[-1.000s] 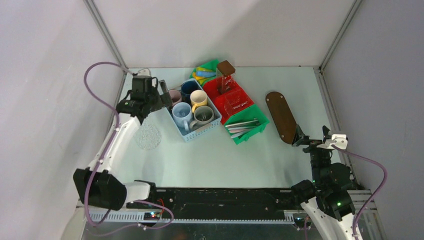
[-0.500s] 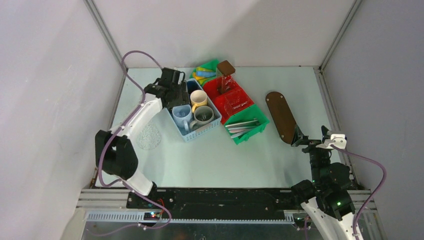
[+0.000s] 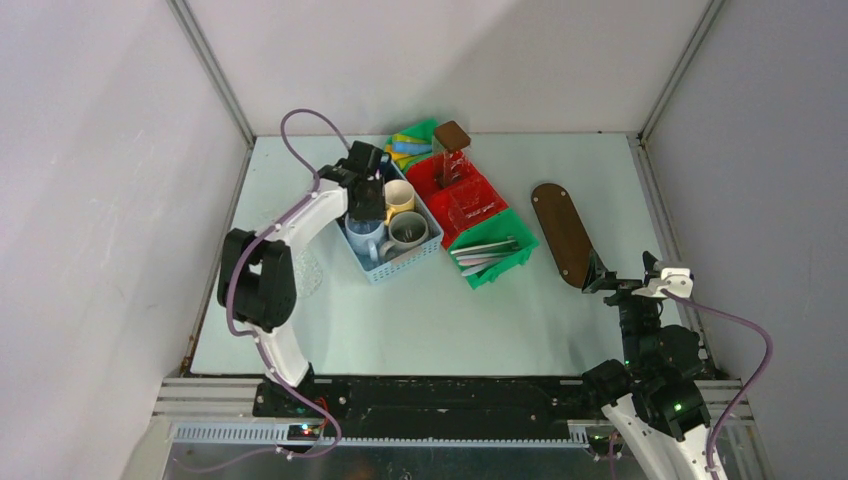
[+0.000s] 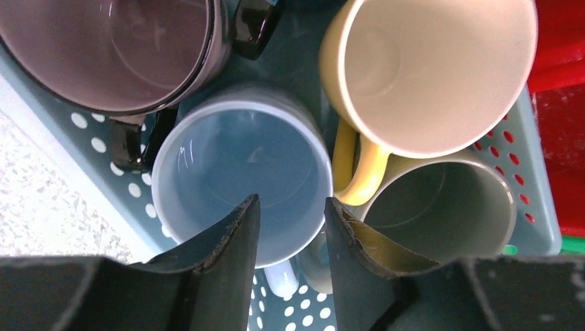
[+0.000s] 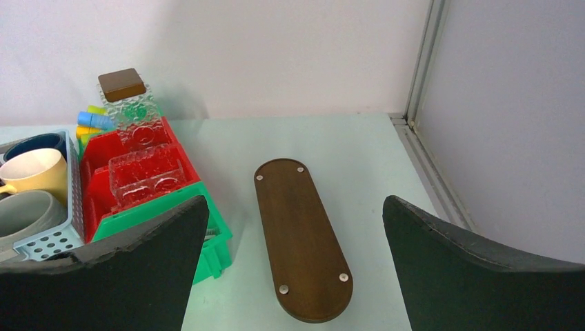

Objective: Prepare toiletry sets of a toothbrush and toothpaste on the tray
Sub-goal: Pick up the cup from the storage box.

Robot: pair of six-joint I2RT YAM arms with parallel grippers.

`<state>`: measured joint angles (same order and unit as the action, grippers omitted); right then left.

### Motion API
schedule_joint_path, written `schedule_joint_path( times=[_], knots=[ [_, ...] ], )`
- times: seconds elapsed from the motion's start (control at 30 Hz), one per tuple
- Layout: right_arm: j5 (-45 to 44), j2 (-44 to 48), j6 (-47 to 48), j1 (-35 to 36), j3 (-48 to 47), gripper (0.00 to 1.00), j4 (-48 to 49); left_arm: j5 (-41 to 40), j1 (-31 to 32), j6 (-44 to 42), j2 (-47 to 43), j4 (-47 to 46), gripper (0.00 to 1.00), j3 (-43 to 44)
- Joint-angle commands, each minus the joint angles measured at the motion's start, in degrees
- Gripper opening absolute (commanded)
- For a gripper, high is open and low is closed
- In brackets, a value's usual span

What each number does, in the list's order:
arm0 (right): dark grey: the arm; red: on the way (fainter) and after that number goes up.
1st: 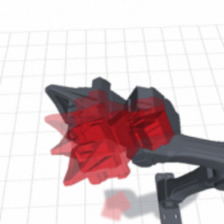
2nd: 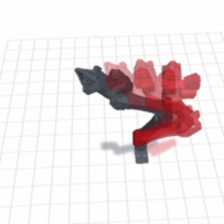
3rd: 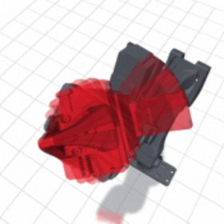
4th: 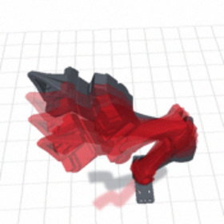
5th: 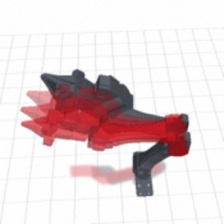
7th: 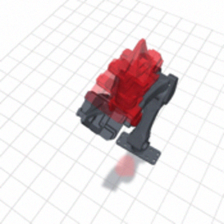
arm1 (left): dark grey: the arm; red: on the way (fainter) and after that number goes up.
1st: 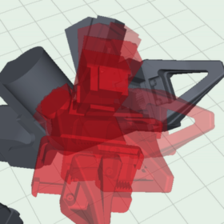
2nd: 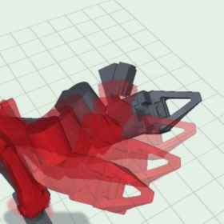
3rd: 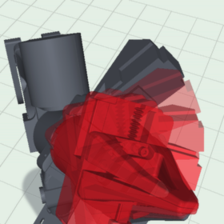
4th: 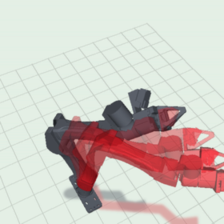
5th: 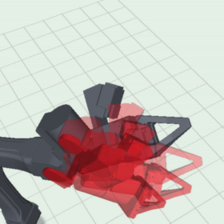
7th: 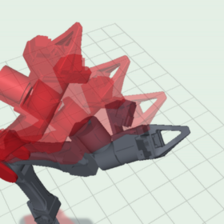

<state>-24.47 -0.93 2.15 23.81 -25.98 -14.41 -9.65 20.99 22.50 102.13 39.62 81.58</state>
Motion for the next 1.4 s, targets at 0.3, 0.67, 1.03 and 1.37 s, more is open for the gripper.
schedule_joint_path(
  times=[0.3, 0.67, 1.03, 1.37],
  knots=[
    [-1.23, 6.47, 1.0, 0.42, 0.16, 1.0, 2.0, 3.84, 0.41, -2.09, 0.79, 0.38, 0.4, 2.5],
    [-1.34, 6.47, 1.2, 0.49, 0.23, 1.0, 2.09, 7.58, 0.45, -3.98, -5.19, -0.11, 0.44, 2.47],
    [-1.31, 6.47, 1.19, 0.54, 0.22, 1.0, 2.1, 7.01, 0.46, -9.01, -1.09, 2.69, 0.44, 2.76],
    [-1.57, 6.47, 1.22, 0.54, 0.27, 1.0, 2.04, 6.56, 0.51, -17.63, 4.06, 3.37, 0.44, 4.04]
  ],
)
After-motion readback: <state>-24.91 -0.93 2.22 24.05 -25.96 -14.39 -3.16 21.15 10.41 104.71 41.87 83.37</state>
